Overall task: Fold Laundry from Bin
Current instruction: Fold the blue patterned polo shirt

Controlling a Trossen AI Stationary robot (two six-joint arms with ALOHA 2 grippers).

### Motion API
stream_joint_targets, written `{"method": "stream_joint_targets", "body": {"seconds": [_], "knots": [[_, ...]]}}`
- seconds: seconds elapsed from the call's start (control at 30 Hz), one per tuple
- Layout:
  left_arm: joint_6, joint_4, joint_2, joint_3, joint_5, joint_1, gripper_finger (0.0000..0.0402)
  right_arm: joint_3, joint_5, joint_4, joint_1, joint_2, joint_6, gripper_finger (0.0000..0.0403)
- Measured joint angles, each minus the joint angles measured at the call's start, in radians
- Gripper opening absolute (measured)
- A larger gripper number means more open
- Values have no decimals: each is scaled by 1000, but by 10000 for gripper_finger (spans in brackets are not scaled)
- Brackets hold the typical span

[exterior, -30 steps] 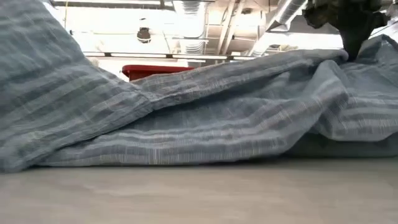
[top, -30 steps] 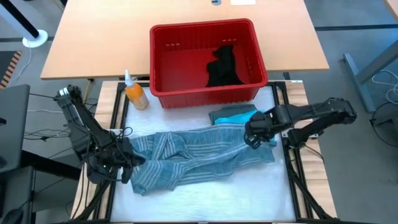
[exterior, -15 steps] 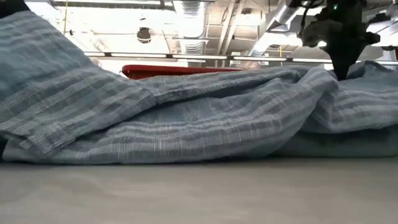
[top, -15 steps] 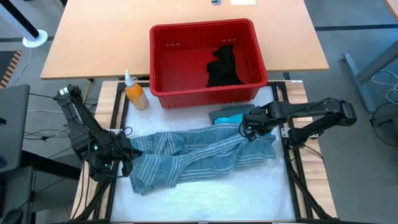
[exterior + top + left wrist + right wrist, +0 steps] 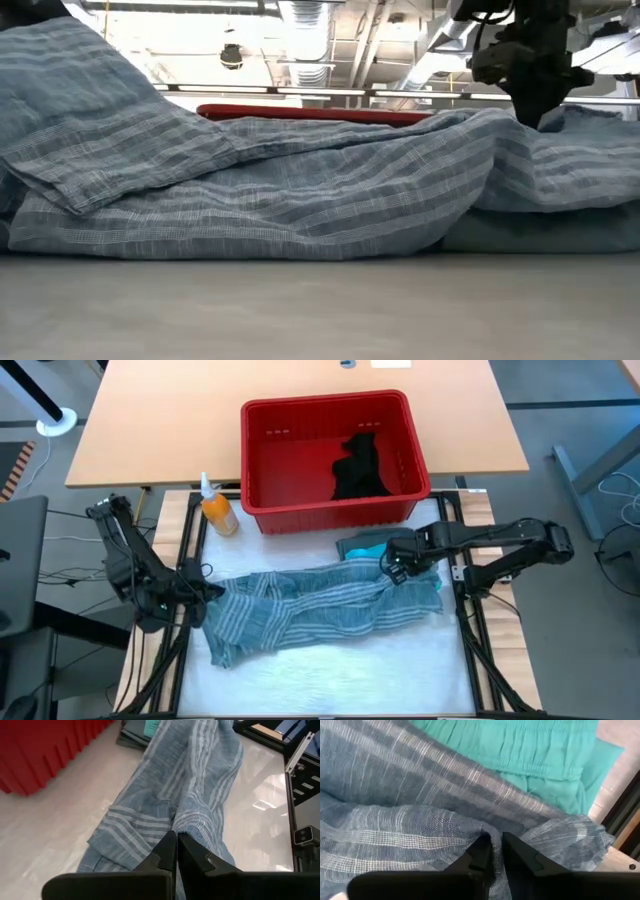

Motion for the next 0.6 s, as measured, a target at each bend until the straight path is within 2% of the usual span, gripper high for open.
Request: {"method": "stream_joint_targets", "body": {"seconds": [0.27,0.47,0.6], "knots": [[45,-13,-31,0,35,25,0,0,-2,-62,-31,0,6,119],[46,-22,-31,0,68,24,0,1,-16,-72,-33,0,11,161],[47,-26,-31,0,81,25,0,24,70,-139,-51,0,60,179]]}}
